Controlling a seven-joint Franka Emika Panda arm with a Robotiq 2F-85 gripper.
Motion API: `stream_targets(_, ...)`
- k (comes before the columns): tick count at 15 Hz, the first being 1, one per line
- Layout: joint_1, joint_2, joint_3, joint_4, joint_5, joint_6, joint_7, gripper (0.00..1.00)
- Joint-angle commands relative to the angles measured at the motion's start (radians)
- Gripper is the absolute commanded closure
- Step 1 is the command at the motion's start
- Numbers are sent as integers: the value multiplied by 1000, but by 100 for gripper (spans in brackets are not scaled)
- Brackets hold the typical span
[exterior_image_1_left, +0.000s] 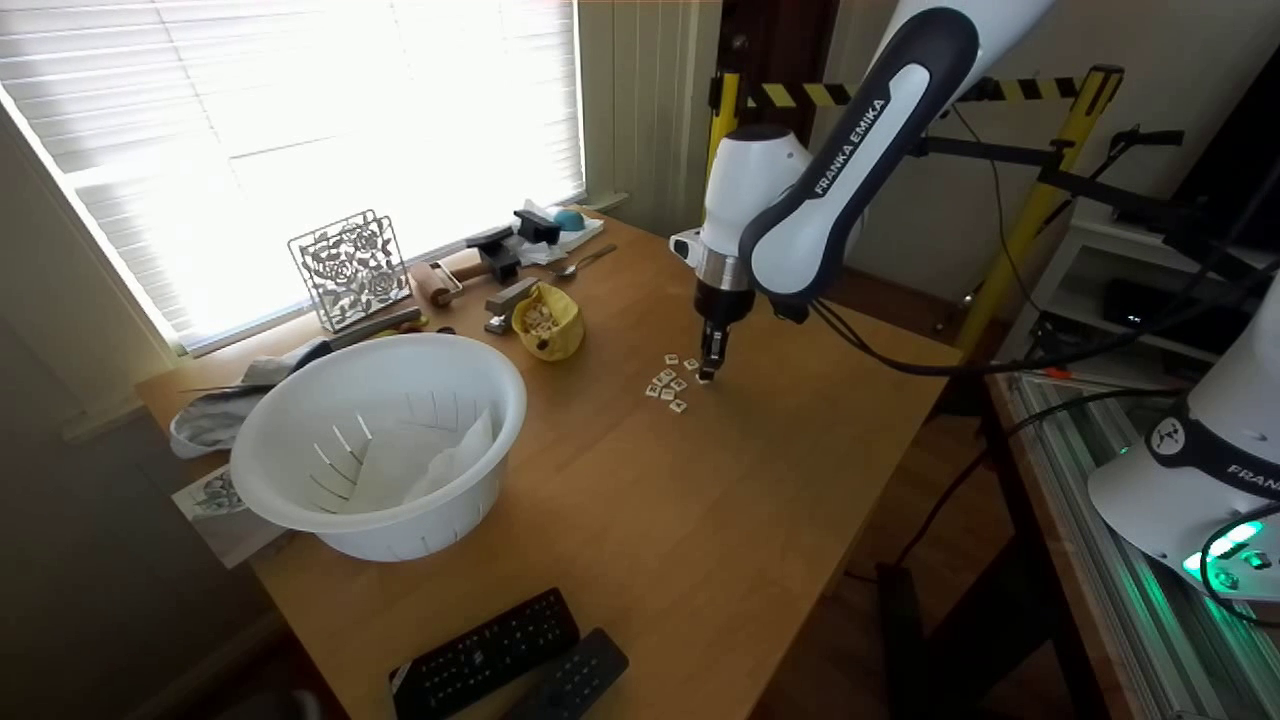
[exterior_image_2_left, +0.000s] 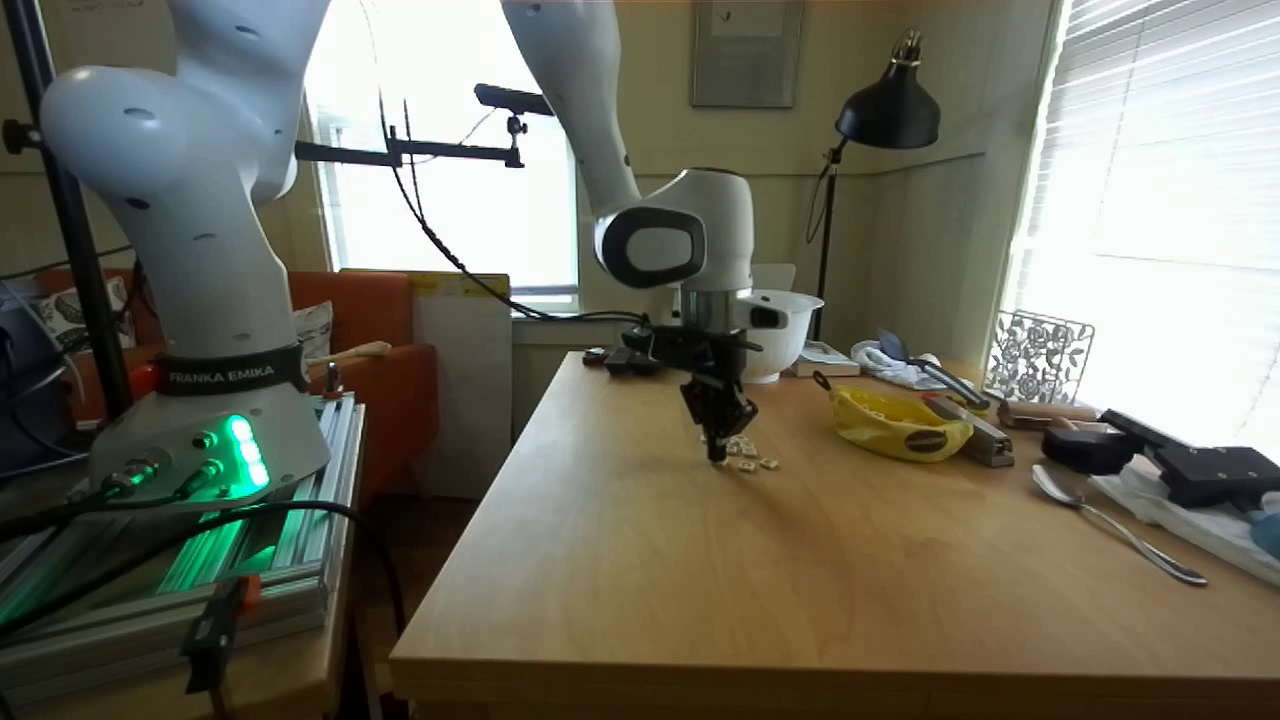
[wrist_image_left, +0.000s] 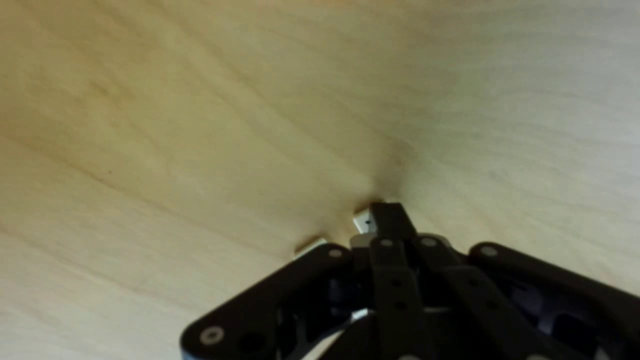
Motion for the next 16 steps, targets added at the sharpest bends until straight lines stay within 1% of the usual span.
stream_targets(1, 77, 39, -76, 19, -37, 31, 189, 100)
stream_targets(5, 166, 55, -159, 32, -52, 30, 372, 100)
stream_targets(8, 211, 68, -194, 45, -43, 27, 481, 100)
stream_targets(13, 233, 79, -198, 65, -9, 18, 613, 100)
stream_targets(16, 250, 92, -217, 78, -2, 20, 697, 100)
